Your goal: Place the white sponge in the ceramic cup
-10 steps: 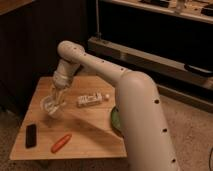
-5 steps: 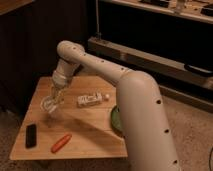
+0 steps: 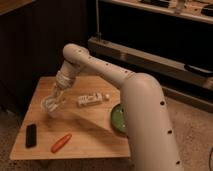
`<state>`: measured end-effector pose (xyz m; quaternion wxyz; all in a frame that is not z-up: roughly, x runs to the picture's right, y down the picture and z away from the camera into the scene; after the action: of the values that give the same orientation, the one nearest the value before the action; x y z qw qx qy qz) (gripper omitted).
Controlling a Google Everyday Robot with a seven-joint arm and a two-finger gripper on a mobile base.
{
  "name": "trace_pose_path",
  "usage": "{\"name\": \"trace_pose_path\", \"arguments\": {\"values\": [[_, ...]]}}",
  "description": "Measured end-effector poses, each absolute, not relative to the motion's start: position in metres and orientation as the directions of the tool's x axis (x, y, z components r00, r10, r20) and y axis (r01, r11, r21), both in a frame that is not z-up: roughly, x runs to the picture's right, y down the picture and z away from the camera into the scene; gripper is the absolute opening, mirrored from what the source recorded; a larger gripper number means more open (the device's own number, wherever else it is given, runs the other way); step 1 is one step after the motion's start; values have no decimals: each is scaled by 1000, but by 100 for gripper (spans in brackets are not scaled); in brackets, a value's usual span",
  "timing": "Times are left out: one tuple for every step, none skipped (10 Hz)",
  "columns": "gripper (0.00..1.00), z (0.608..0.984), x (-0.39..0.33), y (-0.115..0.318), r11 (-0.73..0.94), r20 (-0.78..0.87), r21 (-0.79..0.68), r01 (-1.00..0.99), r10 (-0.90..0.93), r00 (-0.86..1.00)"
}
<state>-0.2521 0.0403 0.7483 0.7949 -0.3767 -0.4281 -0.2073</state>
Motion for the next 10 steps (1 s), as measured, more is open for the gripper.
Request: {"name": "trace_pose_path", "arguments": {"values": [[10,753,-250,39,641,837,-427,638,13,546],[10,754,-249,36,647,838,-428,631,22,546],[10,755,-249,30,653,837,-429,624,27,547],[10,756,-248,26,656,836,-430,620,31,548],[10,757,-246,22,659,835,-432,615,35,549],[10,758,-245,18,662,834,-434,612,38,550],[10,758,-246,18,663,835,-434,610,41,549],[10,759,-243,15,695,823,-450,561,78,563],[10,760,-240,13,717,816,-456,527,102,569],[10,760,-238,14,730,814,-458,507,117,569]]}}
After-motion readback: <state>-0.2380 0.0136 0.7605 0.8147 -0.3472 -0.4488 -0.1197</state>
